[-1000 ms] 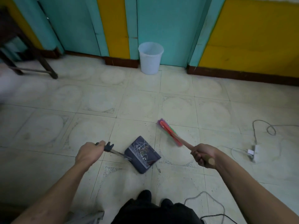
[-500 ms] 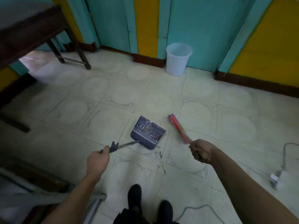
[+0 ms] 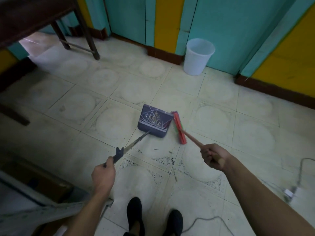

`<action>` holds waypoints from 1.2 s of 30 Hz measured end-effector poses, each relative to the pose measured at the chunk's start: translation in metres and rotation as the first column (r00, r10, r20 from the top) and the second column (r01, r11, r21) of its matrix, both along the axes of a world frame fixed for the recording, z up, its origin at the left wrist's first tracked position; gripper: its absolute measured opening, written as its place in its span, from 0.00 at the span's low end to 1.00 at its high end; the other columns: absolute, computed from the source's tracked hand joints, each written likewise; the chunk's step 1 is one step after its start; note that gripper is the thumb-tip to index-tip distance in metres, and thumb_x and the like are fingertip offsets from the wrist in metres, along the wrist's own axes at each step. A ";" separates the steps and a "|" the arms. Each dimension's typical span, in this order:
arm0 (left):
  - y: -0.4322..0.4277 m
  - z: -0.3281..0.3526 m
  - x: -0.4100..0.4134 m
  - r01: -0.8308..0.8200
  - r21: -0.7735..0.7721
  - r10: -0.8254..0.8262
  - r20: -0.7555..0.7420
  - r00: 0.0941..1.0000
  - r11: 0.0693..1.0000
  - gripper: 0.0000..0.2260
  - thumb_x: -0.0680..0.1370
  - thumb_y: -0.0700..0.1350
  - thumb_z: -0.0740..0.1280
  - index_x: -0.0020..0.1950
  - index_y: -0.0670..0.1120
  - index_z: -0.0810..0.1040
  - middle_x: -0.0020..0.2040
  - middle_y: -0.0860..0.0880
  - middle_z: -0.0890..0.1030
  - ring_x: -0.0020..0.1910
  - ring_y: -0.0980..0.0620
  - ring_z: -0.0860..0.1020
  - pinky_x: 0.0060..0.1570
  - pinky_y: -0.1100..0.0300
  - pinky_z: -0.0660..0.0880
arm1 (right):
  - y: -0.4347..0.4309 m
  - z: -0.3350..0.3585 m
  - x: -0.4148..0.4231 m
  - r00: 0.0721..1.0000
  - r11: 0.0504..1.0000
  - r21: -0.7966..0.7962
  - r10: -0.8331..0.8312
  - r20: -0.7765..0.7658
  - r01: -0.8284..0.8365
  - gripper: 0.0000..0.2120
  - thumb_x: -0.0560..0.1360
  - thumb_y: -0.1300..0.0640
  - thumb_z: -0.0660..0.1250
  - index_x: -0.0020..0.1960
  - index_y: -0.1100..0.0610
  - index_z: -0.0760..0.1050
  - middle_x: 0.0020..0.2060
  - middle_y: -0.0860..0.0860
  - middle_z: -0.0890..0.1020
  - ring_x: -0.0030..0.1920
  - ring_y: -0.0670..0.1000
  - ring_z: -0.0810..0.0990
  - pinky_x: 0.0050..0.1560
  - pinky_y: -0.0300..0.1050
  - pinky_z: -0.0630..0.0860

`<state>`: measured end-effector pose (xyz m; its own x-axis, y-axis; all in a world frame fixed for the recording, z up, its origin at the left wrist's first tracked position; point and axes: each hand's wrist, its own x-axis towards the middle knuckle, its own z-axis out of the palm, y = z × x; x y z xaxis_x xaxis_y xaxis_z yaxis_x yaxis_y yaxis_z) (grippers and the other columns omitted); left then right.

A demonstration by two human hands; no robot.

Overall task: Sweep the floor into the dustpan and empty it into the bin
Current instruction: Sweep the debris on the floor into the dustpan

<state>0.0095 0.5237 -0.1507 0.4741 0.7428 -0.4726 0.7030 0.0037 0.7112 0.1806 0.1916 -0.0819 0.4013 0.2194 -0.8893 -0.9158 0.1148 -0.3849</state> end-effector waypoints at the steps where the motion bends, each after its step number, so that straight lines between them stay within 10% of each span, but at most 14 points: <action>1: 0.007 -0.006 -0.004 0.007 -0.002 -0.007 -0.014 1.000 1.000 0.21 0.74 0.59 0.58 0.33 0.43 0.75 0.29 0.42 0.74 0.32 0.43 0.72 0.36 0.53 0.69 | 0.007 -0.001 0.001 1.000 1.000 0.017 -0.021 -0.005 0.021 0.09 0.77 0.66 0.53 0.51 0.56 0.69 0.19 0.45 0.66 0.16 0.41 0.65 0.14 0.31 0.62; 5: 0.020 -0.033 -0.008 0.005 -0.058 -0.007 -0.032 0.999 0.998 0.23 0.80 0.53 0.58 0.39 0.35 0.79 0.30 0.37 0.74 0.30 0.42 0.73 0.33 0.56 0.67 | 0.026 -0.004 0.004 0.997 0.997 0.023 -0.069 -0.028 0.070 0.15 0.76 0.67 0.53 0.59 0.54 0.65 0.18 0.45 0.67 0.15 0.41 0.65 0.13 0.31 0.62; 9: 0.024 -0.071 -0.010 0.085 -0.375 -0.154 -0.159 0.975 0.923 0.22 0.83 0.51 0.56 0.32 0.42 0.71 0.24 0.46 0.72 0.26 0.50 0.70 0.37 0.56 0.69 | 0.047 -0.012 -0.005 0.997 0.998 0.007 -0.064 -0.046 0.065 0.10 0.73 0.68 0.56 0.50 0.55 0.67 0.19 0.46 0.66 0.15 0.41 0.64 0.12 0.32 0.61; 21: 0.059 -0.083 -0.025 0.063 -0.522 -0.192 -0.196 0.962 0.850 0.23 0.80 0.59 0.60 0.37 0.41 0.75 0.25 0.47 0.73 0.27 0.50 0.71 0.36 0.57 0.69 | 0.087 -0.006 -0.009 0.998 0.990 -0.132 0.043 -0.055 -0.050 0.13 0.78 0.66 0.55 0.36 0.55 0.63 0.18 0.46 0.65 0.14 0.42 0.63 0.13 0.32 0.59; 29: 0.075 -0.010 0.047 0.168 -0.024 -0.169 -0.181 0.969 0.986 0.24 0.81 0.57 0.57 0.41 0.37 0.77 0.39 0.38 0.79 0.38 0.41 0.78 0.37 0.57 0.70 | 0.069 0.007 0.003 0.994 0.953 -0.285 0.107 -0.014 -0.106 0.14 0.77 0.66 0.56 0.35 0.55 0.62 0.17 0.47 0.65 0.14 0.43 0.62 0.13 0.32 0.60; 36: 0.122 0.073 0.074 0.460 0.267 -0.331 -0.412 0.849 0.847 0.25 0.80 0.59 0.53 0.39 0.40 0.76 0.38 0.41 0.78 0.39 0.43 0.76 0.40 0.56 0.72 | 0.045 0.004 0.006 0.978 0.884 -0.433 0.208 0.028 -0.176 0.12 0.76 0.67 0.59 0.35 0.59 0.65 0.20 0.50 0.67 0.16 0.45 0.64 0.14 0.36 0.62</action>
<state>0.0838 0.6462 -0.0780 0.6211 0.6690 -0.4082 0.7837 -0.5254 0.3312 0.1866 0.2368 -0.0780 0.4558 -0.0945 -0.8851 -0.8713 -0.2504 -0.4220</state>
